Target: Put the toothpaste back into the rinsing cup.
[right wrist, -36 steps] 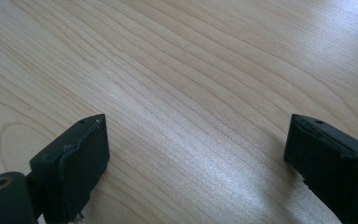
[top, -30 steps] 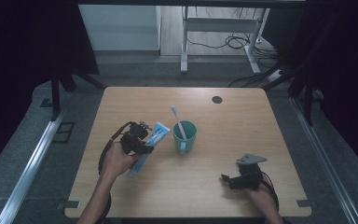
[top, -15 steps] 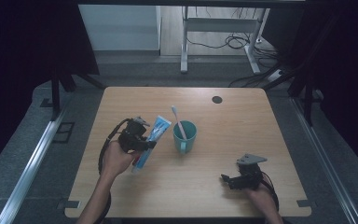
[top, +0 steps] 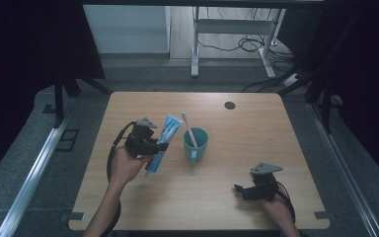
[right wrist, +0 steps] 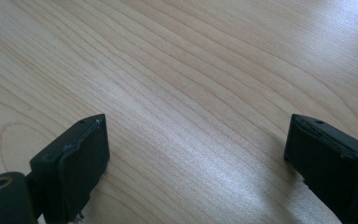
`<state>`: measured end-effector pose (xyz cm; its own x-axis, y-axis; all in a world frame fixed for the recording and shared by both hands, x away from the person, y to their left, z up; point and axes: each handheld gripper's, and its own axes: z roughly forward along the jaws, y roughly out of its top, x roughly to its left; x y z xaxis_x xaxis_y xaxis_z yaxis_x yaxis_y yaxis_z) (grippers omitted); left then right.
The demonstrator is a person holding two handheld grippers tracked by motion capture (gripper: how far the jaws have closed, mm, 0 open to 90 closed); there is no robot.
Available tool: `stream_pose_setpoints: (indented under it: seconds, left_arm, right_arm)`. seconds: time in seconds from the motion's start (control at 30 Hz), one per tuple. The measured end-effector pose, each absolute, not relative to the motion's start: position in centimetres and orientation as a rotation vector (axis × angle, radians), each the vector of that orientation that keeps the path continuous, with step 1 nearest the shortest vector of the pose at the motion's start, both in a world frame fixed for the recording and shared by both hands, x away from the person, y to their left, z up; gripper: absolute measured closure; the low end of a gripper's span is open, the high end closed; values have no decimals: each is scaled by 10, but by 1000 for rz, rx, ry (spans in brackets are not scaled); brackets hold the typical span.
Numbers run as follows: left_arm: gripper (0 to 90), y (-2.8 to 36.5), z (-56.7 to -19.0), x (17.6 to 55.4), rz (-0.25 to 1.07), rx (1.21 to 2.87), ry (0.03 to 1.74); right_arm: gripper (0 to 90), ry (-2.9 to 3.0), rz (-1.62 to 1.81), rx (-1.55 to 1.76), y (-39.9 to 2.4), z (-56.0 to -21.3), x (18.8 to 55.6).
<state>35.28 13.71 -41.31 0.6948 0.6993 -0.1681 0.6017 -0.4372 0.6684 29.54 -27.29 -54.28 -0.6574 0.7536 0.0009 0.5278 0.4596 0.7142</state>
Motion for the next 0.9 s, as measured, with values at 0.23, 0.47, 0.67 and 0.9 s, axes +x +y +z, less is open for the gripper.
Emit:
stream_pose_setpoints:
  seconds: [0.23,0.47,0.67,0.9]
  left_arm:
    - [725,130,-404,355,183,2124,963]
    - [725,120,-397,361,186,2081,936]
    - [726,114,-393,364,202,2066,922]
    - [725,105,-388,369,199,2033,899]
  right_arm:
    - [64,2397,1008,1091,-273,-543,295]
    - [64,2397,1008,1091,-273,-543,295]
    - [64,2397,1008,1091,-273,-543,295]
    - [64,2398,1008,1090,-273,-543,295]
